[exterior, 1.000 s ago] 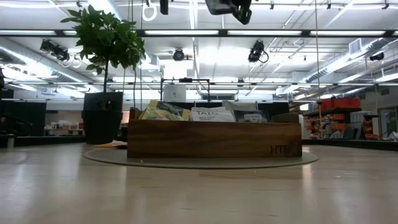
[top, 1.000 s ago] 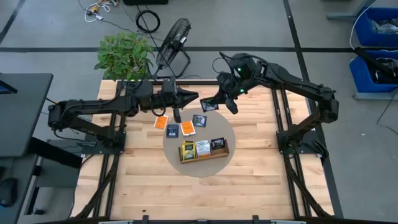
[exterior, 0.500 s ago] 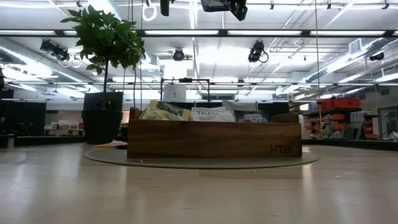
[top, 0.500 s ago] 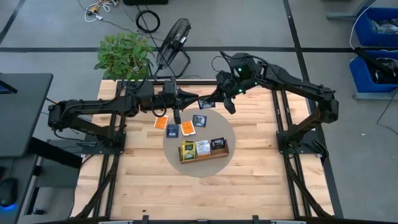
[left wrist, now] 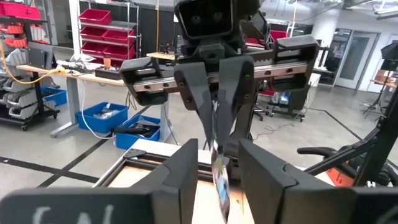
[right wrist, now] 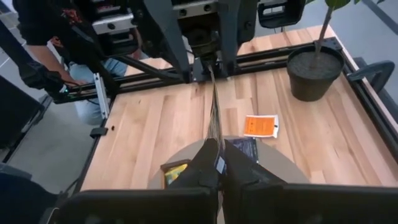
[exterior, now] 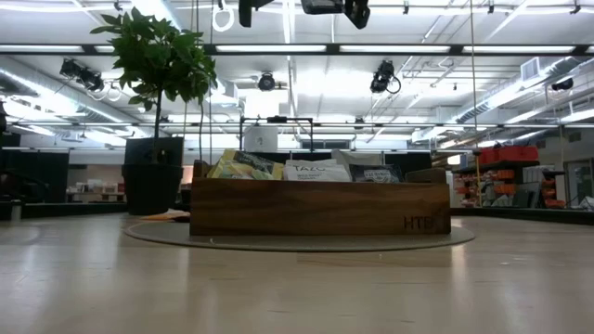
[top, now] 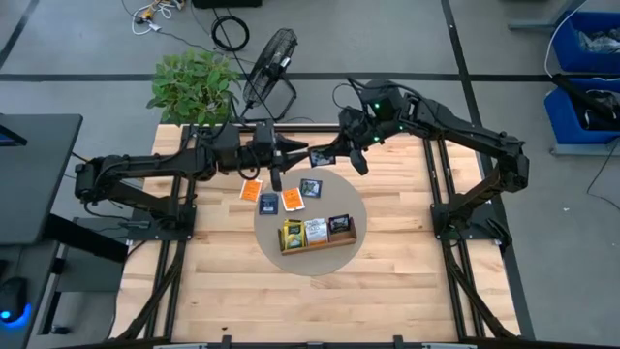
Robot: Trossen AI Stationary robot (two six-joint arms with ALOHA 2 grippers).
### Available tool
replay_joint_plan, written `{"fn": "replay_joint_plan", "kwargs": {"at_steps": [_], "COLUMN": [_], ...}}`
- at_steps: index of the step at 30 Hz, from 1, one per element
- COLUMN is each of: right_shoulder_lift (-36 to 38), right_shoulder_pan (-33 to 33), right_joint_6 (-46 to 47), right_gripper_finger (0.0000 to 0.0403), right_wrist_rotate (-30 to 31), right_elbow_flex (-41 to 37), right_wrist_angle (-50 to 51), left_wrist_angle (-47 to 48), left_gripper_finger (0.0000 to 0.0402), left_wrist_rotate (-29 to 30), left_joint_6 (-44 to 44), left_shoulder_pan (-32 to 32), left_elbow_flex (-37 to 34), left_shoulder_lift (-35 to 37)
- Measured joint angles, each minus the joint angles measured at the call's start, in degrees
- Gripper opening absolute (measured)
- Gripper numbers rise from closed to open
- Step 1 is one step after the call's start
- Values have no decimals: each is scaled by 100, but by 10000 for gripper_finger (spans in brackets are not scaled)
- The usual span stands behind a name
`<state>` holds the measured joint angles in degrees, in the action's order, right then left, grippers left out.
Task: Pick & Place Tea
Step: Put the violet tea bag into the right section of the wooden organizer
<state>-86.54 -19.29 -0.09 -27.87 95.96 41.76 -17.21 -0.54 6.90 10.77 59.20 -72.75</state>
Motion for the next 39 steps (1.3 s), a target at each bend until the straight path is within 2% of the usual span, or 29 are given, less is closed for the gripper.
{"fn": "replay_joint_plan", "kwargs": {"at_steps": [5, 9, 13, 18, 22, 26, 33, 36, 39], "right_shoulder_lift": [0, 0, 0, -2, -2, 31, 84, 0, -383], "right_shoulder_pan": [1, 51, 100, 99, 99, 12, -253, -361, -481], "right_joint_6": [171, 263, 261, 262, 259, 267, 119, -110, -314], "right_gripper_finger": [0, 0, 0, 0, 4, 35, 122, 152, 167], "right_wrist_rotate": [-125, -169, -157, -134, -205, -480, -524, -522, -620], "right_elbow_flex": [0, 0, 0, 0, 0, 6, 692, 1205, 1982], "right_wrist_angle": [-318, -552, -582, -581, -565, -470, 577, 1096, 1973], "left_wrist_angle": [0, -35, -125, -136, -133, -28, 110, 139, 245], "left_gripper_finger": [137, 130, 91, 12, 4, 3, 2, 2, 1], "left_wrist_rotate": [7, 4, -1, -13, -11, -19, -39, -101, -190], "left_joint_6": [35, 7, -5, -46, -276, -271, -261, -191, -149], "left_shoulder_pan": [6, 6, 6, 4, -16, -16, -7, -14, -9], "left_elbow_flex": [0, 0, 1, 0, 0, 7, 4, 4, 4], "left_shoulder_lift": [0, 0, 0, 0, 0, 0, -2, -2, -2]}}
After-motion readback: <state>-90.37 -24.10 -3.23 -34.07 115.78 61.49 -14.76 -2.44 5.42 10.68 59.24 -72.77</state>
